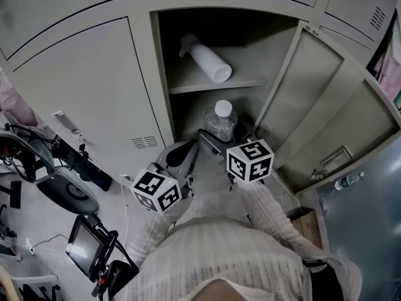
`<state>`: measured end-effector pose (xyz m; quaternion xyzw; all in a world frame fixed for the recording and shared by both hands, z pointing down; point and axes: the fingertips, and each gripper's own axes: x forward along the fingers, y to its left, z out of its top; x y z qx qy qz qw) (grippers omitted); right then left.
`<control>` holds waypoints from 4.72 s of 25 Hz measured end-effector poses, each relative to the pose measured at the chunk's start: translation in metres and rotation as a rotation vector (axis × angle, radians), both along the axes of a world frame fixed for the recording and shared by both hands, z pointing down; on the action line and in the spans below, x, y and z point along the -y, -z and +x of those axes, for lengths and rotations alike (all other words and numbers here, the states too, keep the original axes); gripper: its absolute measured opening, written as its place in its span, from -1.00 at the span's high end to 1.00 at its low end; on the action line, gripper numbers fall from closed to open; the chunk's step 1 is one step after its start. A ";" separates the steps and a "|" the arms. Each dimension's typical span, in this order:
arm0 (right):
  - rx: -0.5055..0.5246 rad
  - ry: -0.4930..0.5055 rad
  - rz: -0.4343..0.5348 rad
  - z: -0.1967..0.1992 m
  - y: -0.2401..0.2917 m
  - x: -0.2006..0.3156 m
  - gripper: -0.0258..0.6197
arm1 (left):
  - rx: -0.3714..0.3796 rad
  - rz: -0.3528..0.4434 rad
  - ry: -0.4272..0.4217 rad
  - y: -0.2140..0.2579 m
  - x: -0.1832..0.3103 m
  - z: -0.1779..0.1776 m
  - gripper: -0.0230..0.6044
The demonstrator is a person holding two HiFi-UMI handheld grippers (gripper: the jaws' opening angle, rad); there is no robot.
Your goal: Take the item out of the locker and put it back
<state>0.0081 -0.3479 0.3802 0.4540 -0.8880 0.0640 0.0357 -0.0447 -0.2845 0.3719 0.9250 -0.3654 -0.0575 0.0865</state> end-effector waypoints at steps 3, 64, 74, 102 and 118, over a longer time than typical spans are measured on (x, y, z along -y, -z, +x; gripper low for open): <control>-0.011 0.012 0.009 -0.005 0.003 0.010 -0.42 | -0.003 -0.005 0.011 -0.001 0.003 -0.004 0.90; 0.082 0.030 -0.038 -0.043 -0.009 0.159 -0.52 | -0.009 -0.106 0.051 -0.028 0.020 -0.023 0.90; 0.076 0.013 0.015 -0.025 0.005 0.128 -0.41 | -0.010 -0.111 0.020 -0.029 0.012 -0.012 0.90; 0.139 0.148 0.263 0.014 0.061 -0.064 0.92 | -0.007 -0.039 -0.030 -0.009 -0.046 0.032 0.90; 0.116 0.089 0.257 0.027 0.055 -0.114 0.92 | -0.011 0.002 -0.037 0.010 -0.054 0.041 0.90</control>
